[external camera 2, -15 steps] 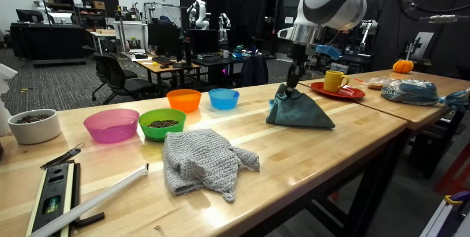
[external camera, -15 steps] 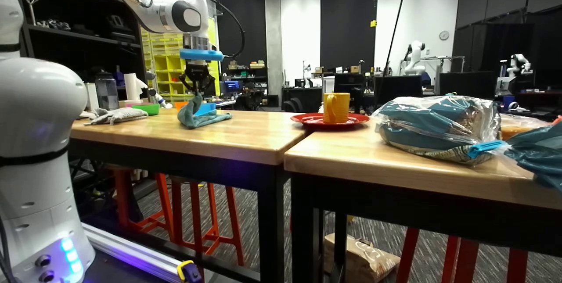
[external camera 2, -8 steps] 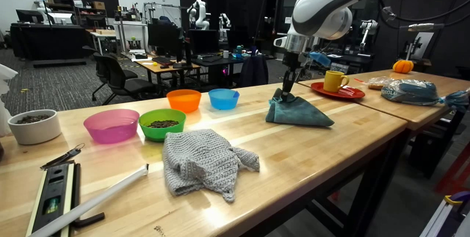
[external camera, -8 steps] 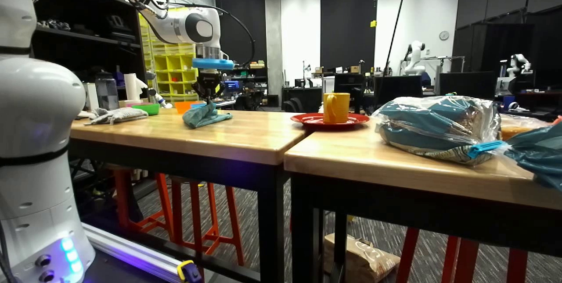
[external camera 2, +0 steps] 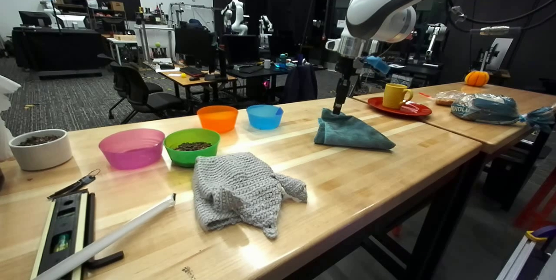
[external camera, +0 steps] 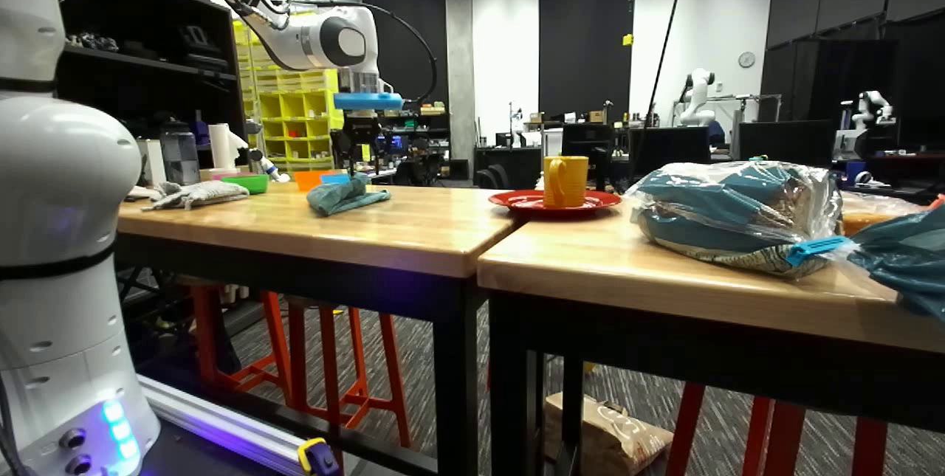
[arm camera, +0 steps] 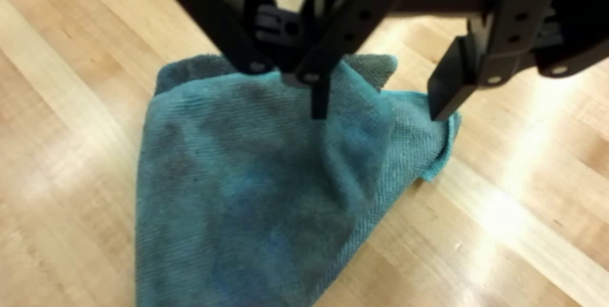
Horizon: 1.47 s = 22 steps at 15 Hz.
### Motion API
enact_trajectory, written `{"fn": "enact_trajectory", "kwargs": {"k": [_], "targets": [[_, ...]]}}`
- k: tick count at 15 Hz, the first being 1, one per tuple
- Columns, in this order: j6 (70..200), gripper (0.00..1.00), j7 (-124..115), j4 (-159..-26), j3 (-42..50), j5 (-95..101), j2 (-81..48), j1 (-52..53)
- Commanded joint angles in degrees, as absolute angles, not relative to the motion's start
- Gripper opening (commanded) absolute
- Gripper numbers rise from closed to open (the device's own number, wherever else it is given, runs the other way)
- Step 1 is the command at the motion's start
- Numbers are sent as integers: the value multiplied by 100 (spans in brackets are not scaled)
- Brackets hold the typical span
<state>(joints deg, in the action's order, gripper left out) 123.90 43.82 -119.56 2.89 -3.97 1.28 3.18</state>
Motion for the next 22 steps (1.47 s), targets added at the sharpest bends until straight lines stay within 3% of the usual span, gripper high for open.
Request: {"fn": "enact_trajectory", "kwargs": {"k": [1, 3, 6, 7, 8, 10, 18, 22], "targets": [[12426, 88, 3994, -12000, 168, -131, 365, 217], [12469, 99, 3692, -12114, 162, -23, 532, 220], [12439, 100, 3439, -12248, 149, -125, 722, 252], [12427, 75, 3385, -12297, 139, -176, 776, 270], [12440, 75, 3337, -12358, 125, -247, 826, 293], [12479, 65, 3180, -12471, 88, -439, 895, 332], [12709, 2, 2874, -12563, 47, -592, 782, 336], [12757, 0, 2847, -12532, 90, -645, 659, 313]]}}
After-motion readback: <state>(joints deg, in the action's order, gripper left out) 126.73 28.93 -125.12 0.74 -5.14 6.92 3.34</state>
